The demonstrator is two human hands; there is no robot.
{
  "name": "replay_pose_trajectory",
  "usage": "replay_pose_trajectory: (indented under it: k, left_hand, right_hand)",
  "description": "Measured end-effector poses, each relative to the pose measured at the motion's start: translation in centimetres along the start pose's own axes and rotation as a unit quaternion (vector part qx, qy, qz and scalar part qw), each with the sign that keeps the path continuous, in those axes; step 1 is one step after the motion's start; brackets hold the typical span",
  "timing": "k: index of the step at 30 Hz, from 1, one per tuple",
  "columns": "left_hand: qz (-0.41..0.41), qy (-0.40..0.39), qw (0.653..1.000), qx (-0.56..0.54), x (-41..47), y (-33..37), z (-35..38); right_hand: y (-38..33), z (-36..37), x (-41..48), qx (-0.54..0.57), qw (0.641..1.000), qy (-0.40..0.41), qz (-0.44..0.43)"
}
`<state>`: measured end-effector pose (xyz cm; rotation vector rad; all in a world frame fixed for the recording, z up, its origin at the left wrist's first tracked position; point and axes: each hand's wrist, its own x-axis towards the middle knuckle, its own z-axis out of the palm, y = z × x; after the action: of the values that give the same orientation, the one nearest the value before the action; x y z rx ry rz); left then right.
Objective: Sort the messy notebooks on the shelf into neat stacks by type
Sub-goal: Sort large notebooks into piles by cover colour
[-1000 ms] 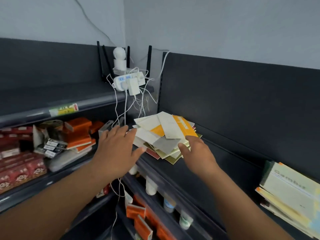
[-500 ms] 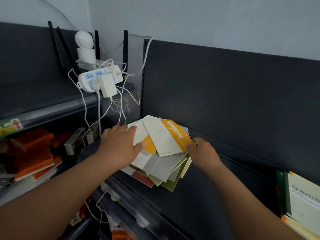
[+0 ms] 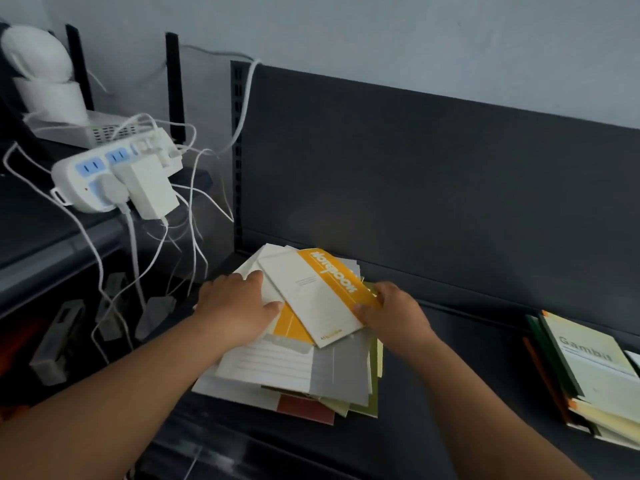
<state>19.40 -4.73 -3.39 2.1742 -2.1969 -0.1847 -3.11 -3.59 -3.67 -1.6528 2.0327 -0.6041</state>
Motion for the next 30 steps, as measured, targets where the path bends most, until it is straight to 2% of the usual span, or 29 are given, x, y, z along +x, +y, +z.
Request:
replay_pose_trajectory:
  k: [6,10,16,20,23,26,30]
  left_hand:
    - [0.078,0.045,0.995,-0.034,0.1,0.0,0.9]
    - [0.122,0.066,0.988,-0.074,-0.4,0.1,0.9]
    - [0.156,0.038,0.983,-0.086,-1.7,0.5,0.7]
    - [0.185,0.010,0.970,-0.156,-2.7,1.1,0.2]
    - [0.175,-0.024,0.960,-0.218,-3.0,1.5,-0.3]
    - [0.166,-0.010,0.968,-0.190,-2.9,1.4,-0.6]
    - [0.176,-0.063,0.962,-0.199,-3.0,1.9,-0.5]
  right_hand:
    - [-1.0,0.7,-1.5,-0.013,0.998,0.036,0.048]
    - [-0.5,0.4,-2.2,0.074,0.992,0.041,0.098]
    - [0.4,0.9,-3.5,0.170,0.973,0.049,0.147]
    - [0.3,1.4,-4.2,0.180,0.971,0.014,0.158]
    - [0.6,1.3,-4.4,0.190,0.968,0.019,0.165]
    - [1.2,1.3,-4.4,0.216,0.962,0.035,0.166]
    - [1.7,1.4,-4.5,0.294,0.938,0.017,0.184]
